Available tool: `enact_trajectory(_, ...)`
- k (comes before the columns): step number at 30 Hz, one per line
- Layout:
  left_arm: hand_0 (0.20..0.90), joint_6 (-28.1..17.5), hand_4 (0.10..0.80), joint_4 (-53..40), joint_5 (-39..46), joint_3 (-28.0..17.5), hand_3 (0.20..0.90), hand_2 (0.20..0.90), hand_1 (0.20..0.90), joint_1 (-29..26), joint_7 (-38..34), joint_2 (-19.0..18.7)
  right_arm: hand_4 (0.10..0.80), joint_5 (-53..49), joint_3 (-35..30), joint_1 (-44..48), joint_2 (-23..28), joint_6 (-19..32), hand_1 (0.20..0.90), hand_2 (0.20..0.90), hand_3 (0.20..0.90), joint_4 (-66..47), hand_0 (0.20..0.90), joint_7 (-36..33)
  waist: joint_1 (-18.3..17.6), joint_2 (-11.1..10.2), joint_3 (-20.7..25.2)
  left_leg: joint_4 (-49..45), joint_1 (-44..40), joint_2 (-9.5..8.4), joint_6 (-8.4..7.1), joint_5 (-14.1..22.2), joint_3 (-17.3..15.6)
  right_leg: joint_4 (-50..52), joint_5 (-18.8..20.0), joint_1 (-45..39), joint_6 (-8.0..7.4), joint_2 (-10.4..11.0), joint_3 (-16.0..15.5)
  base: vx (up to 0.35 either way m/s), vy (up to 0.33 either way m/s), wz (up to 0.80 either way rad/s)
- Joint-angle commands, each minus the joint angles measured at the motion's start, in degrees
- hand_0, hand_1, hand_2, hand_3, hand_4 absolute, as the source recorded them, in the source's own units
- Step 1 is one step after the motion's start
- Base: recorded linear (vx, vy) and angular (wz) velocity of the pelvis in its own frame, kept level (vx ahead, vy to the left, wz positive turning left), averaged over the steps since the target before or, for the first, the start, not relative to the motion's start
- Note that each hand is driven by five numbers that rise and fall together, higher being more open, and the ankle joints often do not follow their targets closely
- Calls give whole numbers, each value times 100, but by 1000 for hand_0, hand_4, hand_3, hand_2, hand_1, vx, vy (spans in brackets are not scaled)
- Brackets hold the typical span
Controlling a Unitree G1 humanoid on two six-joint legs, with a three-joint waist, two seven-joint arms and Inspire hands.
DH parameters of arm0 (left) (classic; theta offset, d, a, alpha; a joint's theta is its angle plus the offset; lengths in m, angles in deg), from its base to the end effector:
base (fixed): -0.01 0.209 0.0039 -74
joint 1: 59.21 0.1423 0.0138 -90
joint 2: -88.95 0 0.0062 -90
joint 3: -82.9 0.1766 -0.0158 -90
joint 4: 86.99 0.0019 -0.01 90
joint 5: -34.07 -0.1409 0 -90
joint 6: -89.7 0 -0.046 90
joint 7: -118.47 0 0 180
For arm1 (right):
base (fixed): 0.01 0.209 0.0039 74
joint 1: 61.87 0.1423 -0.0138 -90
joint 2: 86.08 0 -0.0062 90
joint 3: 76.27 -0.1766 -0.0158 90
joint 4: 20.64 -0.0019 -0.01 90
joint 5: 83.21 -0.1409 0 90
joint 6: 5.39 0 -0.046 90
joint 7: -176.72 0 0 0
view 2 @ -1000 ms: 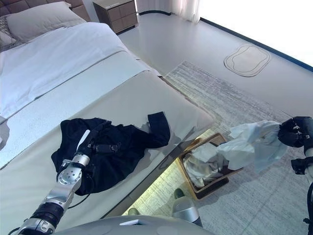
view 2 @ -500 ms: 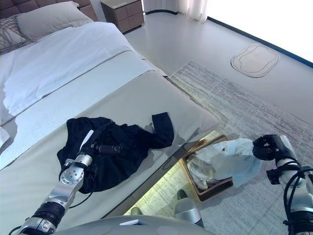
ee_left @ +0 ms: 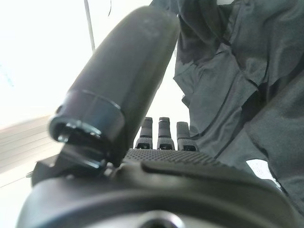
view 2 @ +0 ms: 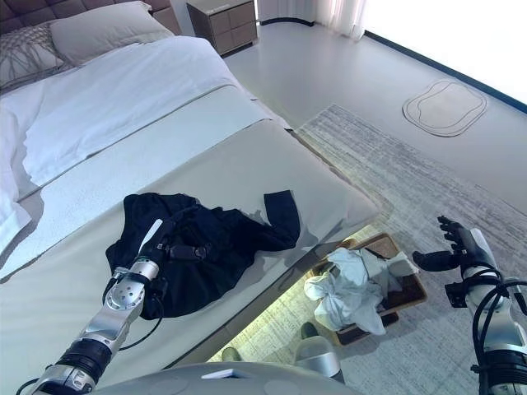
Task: Pick up the clothes from the bed and place them into the basket
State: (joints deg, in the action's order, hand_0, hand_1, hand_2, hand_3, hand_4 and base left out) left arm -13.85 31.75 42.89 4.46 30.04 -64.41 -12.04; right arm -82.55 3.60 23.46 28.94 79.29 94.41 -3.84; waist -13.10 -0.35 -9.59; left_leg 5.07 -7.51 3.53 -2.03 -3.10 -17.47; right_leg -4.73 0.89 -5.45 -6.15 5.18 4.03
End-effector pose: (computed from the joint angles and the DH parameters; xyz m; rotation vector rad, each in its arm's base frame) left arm 0.1835 0.2370 -0.0111 0.3586 0.2833 -0.0281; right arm 0.1596 -0.3504 0.0453 -0.6753 0.5238 -0.3571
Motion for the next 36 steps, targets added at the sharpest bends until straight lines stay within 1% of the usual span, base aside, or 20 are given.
enact_trajectory(1, 900, -370, 800, -69, -113, -139, 900, 900, 900, -511, -188, -124, 800, 57, -177, 626, 252, 268, 900, 900, 900, -90, 900, -326, 191, -99, 114, -525, -149, -70, 215, 1004, 264, 575, 33, 635, -32, -277, -284, 0, 0, 0)
enact_trajectory(6, 900, -357, 800, -72, -124, -197, 900, 900, 900, -505, -240, -106, 800, 89, -89, 643, 224, 331, 900, 900, 900, -112, 900, -430, 260, -113, 97, -512, -146, -80, 210, 985, 347, 568, 20, 601, -23, -272, -319, 3, -5, 2)
enact_trajectory(11, 900, -378, 800, -94, -110, -185, 900, 900, 900, -457, -386, -55, 800, 440, 34, 784, 194, 389, 900, 900, 900, -296, 900, -824, 382, -114, 73, -502, -140, -98, 201, 968, 473, 551, -5, 527, -6, -256, -401, 20, -15, 9)
enact_trajectory(12, 900, -385, 800, -106, -114, -211, 900, 900, 900, -423, -415, -29, 800, 705, 91, 840, 185, 448, 900, 900, 900, -326, 900, -937, 441, -109, 74, -492, -130, -109, 197, 961, 527, 534, -18, 499, 4, -254, -431, 18, -11, 7)
enact_trajectory(15, 900, -399, 800, -107, -116, -222, 900, 900, 900, -357, -472, 26, 800, 916, 399, 1051, 146, 384, 900, 900, 900, -443, 900, -979, 605, -101, 77, -463, -100, -125, 171, 923, 642, 481, -28, 437, 18, -223, -551, 28, -22, 10)
enact_trajectory(20, 900, -342, 800, -229, -99, -289, 900, 900, 900, -285, -568, 23, 800, 871, 862, 1509, 139, 396, 900, 900, 900, -458, 900, -939, 887, -107, 46, -482, -18, -130, 141, 873, 828, 471, -100, 347, 65, -184, -758, 11, -30, 21)
enact_trajectory(21, 900, -295, 800, -251, -112, -286, 900, 900, 900, -307, -588, 21, 800, 850, 1048, 1746, 150, 392, 900, 900, 900, -395, 900, -928, 1013, -96, 29, -498, 11, -136, 127, 861, 898, 496, -142, 314, 90, -168, -844, 24, -33, 27)
enact_trajectory(23, 900, -209, 800, -273, -113, -300, 900, 900, 900, -329, -589, 2, 800, 819, 1243, 2002, 157, 416, 900, 900, 900, -313, 900, -883, 1108, -87, 10, -525, 36, -144, 113, 856, 983, 537, -191, 279, 113, -140, -960, 37, -29, 44)
enact_trajectory(27, 900, -195, 800, -185, -202, -341, 900, 900, 900, -304, -593, -83, 800, 819, 1823, 2731, 155, 388, 900, 900, 900, -32, 900, -682, 1439, -74, -32, -698, 138, -189, 71, 883, 1250, 675, -356, 189, 209, -62, -1251, 59, -17, 40)
enact_trajectory(31, 900, -305, 800, -266, -186, -460, 900, 900, 900, -158, -520, -139, 800, 955, 2239, 3199, 154, 351, 900, 900, 900, 110, 900, -548, 1738, -54, -79, -882, 323, -223, 40, 867, 1547, 859, -506, 191, 323, -21, -1482, 44, 9, 46)
enact_trajectory(36, 900, -328, 800, -403, -329, -579, 900, 900, 900, 29, -353, -261, 800, 1119, 2585, 3481, 63, 346, 900, 900, 900, 204, 900, -478, 2053, 9, -178, -1092, 524, -268, 26, 830, 1954, 1358, -788, 300, 489, 30, -1780, 51, 16, 51)
